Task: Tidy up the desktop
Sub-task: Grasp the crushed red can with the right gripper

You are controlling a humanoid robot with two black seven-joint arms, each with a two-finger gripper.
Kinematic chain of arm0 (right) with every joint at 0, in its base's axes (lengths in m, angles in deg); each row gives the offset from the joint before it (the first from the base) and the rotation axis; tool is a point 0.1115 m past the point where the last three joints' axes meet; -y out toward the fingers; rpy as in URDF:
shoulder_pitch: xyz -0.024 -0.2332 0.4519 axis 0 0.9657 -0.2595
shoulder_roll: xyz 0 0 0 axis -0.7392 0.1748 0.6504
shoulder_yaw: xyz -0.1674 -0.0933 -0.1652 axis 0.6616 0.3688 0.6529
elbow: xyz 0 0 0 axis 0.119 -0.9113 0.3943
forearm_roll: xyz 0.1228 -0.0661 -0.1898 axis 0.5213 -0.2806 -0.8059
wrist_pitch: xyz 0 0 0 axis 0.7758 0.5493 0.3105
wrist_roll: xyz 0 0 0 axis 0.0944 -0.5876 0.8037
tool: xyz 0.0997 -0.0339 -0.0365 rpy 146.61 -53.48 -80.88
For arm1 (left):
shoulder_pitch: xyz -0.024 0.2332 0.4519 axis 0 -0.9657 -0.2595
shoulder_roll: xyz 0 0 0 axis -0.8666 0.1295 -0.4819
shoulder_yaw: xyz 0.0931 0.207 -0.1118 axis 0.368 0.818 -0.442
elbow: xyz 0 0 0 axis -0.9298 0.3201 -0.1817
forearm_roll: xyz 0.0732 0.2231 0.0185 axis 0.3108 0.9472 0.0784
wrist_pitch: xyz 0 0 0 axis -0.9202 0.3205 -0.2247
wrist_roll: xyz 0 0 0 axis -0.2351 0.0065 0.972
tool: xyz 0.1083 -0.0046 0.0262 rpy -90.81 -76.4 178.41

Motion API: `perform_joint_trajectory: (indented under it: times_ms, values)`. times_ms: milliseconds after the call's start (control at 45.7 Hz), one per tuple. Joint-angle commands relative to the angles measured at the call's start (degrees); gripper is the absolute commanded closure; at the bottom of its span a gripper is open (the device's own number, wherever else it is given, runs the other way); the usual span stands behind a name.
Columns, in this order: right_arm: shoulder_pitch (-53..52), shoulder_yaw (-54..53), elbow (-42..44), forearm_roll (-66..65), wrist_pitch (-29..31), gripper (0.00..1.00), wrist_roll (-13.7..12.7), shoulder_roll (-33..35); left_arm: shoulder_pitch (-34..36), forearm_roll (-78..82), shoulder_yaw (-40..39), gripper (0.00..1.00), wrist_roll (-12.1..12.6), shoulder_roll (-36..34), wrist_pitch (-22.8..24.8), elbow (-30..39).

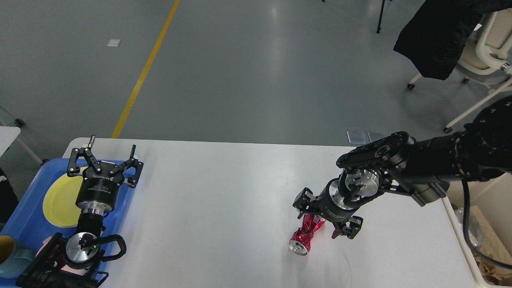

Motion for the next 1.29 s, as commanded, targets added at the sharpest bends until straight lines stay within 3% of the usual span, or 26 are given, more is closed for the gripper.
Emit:
perform_joint_trajectory:
  times_ms: [0, 219, 526, 635, 964, 1270]
  values:
    - [6.67, -1.06, 8.71, -0.14, -0.30, 0.00, 0.09, -4.86, 0.00, -0.07, 0.00, 0.04, 0.00, 0.00, 0.00, -0.01]
    - [11.34, -2.11, 16.98, -0.15, -0.56, 0.00, 0.09, -7.06, 0.00, -0.07, 0.00, 0.04, 0.00, 0.00, 0.00, -0.01]
    - [15.03, -2.38, 18.56, -4.01, -3.28, 0.01, 0.09, -6.98, 0.00, -0.07, 0.00, 0.04, 0.00, 0.00, 0.00, -0.01]
    - [15.12, -3.43, 18.74, -3.93, -3.73, 0.15, 0.09, -6.89, 0.00, 0.02, 0.00, 0.04, 0.00, 0.00, 0.00, -0.01]
    - [16.18, -3.70, 18.83, -3.49, -3.46, 1.00, 0.00, -5.83, 0.00, -0.07, 0.00, 0.04, 0.00, 0.00, 0.00, -0.01]
    - [14.07, -4.31, 16.55, -3.22, -3.11, 1.00, -0.17, -4.87, 0.00, -0.07, 0.00, 0.04, 0.00, 0.00, 0.00, -0.01]
